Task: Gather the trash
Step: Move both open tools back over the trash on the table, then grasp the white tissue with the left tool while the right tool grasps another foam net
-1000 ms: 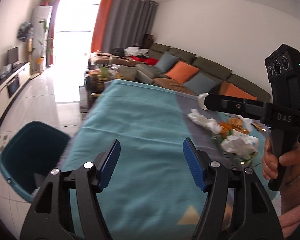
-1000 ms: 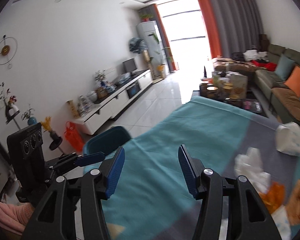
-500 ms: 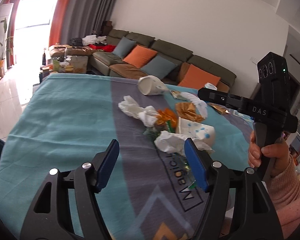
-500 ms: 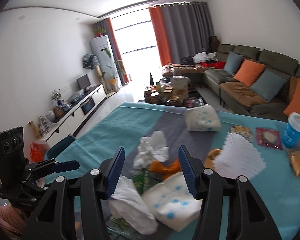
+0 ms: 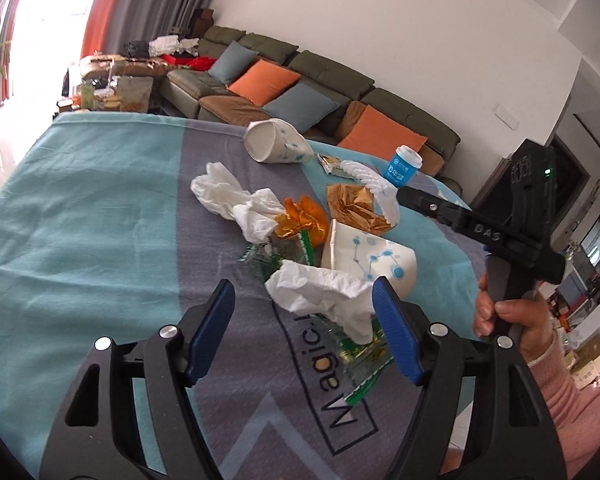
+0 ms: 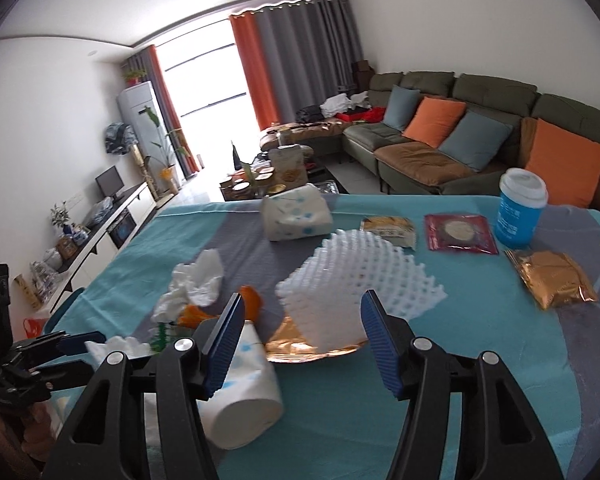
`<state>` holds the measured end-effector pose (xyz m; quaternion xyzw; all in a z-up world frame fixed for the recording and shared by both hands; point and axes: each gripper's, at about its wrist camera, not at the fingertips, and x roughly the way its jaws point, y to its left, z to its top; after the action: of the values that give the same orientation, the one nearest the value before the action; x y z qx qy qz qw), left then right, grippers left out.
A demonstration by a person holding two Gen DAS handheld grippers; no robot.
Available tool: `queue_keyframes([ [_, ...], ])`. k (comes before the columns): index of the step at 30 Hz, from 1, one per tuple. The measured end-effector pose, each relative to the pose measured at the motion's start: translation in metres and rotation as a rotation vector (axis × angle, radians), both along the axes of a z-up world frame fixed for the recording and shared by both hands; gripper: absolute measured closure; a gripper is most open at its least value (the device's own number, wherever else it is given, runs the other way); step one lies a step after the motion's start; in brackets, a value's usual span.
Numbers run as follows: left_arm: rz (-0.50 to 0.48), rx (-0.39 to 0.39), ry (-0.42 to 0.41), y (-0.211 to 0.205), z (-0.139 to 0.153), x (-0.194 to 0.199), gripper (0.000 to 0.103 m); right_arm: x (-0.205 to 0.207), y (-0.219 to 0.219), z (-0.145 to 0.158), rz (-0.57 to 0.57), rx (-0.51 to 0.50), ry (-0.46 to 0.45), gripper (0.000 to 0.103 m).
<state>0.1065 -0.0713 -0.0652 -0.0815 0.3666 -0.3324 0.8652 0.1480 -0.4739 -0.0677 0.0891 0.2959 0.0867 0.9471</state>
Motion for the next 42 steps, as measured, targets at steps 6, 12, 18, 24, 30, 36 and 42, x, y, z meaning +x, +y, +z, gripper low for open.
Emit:
queue_keyframes([
  [6, -0.027, 0.020, 0.043, -0.019, -0.009, 0.011, 0.041, 0.013, -0.001, -0.010, -0.021, -0.038, 0.021, 0.041],
  [12, -0.065, 0.007, 0.089, -0.027, -0.016, 0.015, 0.070, 0.019, 0.000, -0.014, -0.028, -0.065, 0.027, 0.045],
  [18, -0.077, -0.005, 0.081, -0.026, -0.016, 0.013, 0.087, 0.020, -0.002, -0.016, -0.015, -0.057, 0.040, 0.081],
  [24, -0.077, -0.027, 0.058, -0.019, -0.010, 0.007, 0.090, 0.015, -0.005, -0.013, -0.014, -0.039, 0.028, 0.097],
  [30, -0.059, -0.060, 0.031, -0.006, 0.000, 0.005, 0.090, 0.007, -0.008, -0.004, -0.012, -0.020, -0.002, 0.098],
  [36, -0.034, -0.094, 0.010, 0.009, 0.010, 0.003, 0.090, -0.002, -0.009, 0.008, -0.005, 0.007, -0.038, 0.098],
  [42, -0.004, -0.128, -0.004, 0.025, 0.018, 0.001, 0.090, -0.011, -0.005, 0.026, 0.025, 0.033, -0.080, 0.098],
])
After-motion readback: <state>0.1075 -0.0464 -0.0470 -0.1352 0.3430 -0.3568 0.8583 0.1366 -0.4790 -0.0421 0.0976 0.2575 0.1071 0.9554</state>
